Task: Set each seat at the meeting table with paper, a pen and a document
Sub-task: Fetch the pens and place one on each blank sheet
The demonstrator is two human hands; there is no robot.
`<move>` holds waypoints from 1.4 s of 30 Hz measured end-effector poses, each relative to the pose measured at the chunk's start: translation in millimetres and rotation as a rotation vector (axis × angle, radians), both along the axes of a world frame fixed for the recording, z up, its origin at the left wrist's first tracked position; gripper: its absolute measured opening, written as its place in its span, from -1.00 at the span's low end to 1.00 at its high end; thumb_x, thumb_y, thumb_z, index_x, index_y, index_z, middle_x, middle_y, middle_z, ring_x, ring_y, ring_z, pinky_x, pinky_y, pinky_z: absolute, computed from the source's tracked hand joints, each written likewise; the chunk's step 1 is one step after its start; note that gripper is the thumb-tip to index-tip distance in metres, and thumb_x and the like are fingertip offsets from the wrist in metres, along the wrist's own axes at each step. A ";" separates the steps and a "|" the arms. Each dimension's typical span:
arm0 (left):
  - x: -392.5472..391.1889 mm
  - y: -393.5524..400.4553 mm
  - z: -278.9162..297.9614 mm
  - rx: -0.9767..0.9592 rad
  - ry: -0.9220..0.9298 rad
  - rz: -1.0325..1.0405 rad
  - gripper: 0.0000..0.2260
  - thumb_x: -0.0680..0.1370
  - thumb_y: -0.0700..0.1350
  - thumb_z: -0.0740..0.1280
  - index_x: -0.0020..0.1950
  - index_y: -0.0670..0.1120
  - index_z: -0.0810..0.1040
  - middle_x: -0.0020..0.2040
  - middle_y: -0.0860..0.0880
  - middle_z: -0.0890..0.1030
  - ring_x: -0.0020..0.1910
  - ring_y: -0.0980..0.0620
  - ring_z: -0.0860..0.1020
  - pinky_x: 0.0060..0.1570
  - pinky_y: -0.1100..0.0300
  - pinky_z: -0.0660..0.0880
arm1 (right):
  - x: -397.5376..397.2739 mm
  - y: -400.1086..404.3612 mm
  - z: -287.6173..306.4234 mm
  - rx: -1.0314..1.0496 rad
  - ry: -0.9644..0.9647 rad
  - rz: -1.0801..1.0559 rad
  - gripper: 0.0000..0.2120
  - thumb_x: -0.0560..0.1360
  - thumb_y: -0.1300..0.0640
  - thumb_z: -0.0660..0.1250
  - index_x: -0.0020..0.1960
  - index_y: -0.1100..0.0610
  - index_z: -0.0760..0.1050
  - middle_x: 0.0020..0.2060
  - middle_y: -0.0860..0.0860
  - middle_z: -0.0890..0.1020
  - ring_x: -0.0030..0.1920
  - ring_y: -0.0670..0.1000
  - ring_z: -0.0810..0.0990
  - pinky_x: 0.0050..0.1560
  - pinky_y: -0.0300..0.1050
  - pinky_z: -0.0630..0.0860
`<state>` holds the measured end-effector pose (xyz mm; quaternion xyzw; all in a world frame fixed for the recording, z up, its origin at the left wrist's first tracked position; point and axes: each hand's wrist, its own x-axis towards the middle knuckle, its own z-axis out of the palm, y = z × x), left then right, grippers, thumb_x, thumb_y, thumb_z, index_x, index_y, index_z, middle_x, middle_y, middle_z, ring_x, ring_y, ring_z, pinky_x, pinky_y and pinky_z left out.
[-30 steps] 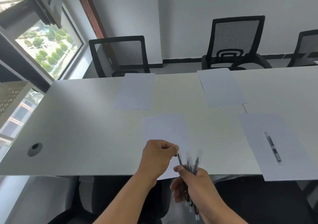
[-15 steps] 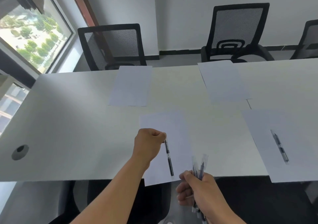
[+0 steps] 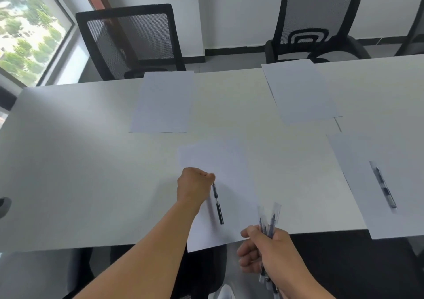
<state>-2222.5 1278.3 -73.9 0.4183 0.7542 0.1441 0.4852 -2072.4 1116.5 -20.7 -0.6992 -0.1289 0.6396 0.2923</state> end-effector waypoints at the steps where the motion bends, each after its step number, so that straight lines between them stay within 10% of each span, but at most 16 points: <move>1: -0.2 0.0 -3.2 0.001 0.004 -0.004 -0.73 0.48 -0.20 0.37 -0.35 -0.03 0.35 -0.35 -0.06 0.34 -0.33 -0.04 0.24 -0.23 0.08 0.25 | 0.1 -0.2 -0.2 -0.004 0.003 -0.004 -0.75 0.75 0.15 0.28 0.12 0.34 0.61 -0.28 0.29 0.71 -0.34 0.18 0.64 -0.20 0.12 0.72; 17: 6.1 12.4 -26.8 0.067 0.130 -0.147 -0.85 0.48 -0.16 0.40 -0.26 -0.03 0.50 -0.31 -0.03 0.48 -0.35 -0.03 0.40 -0.25 0.12 0.39 | -0.5 2.3 -12.4 -0.022 -0.021 0.013 -0.76 0.74 0.12 0.29 0.12 0.29 0.62 -0.24 0.29 0.73 -0.32 0.16 0.68 -0.11 0.21 0.75; 27: 2.8 8.4 -25.3 0.093 0.169 -0.148 -0.55 0.51 -0.19 0.42 -0.41 0.01 0.21 -0.34 -0.07 0.29 -0.31 -0.06 0.26 -0.22 0.09 0.24 | -7.2 2.3 0.0 -0.019 -0.072 0.034 -0.82 0.71 0.23 0.28 0.03 0.29 0.61 -0.28 0.23 0.74 -0.32 0.16 0.70 -0.13 0.16 0.77; 42: 21.8 -9.2 54.1 0.186 0.095 -0.174 -0.67 0.47 -0.19 0.36 -0.37 0.02 0.26 -0.34 -0.04 0.28 -0.28 -0.05 0.23 -0.23 0.08 0.21 | -2.8 -13.8 71.0 0.096 -0.132 -0.014 -0.84 0.73 0.15 0.31 0.09 0.22 0.62 -0.26 0.17 0.76 -0.26 0.16 0.75 -0.03 0.15 0.78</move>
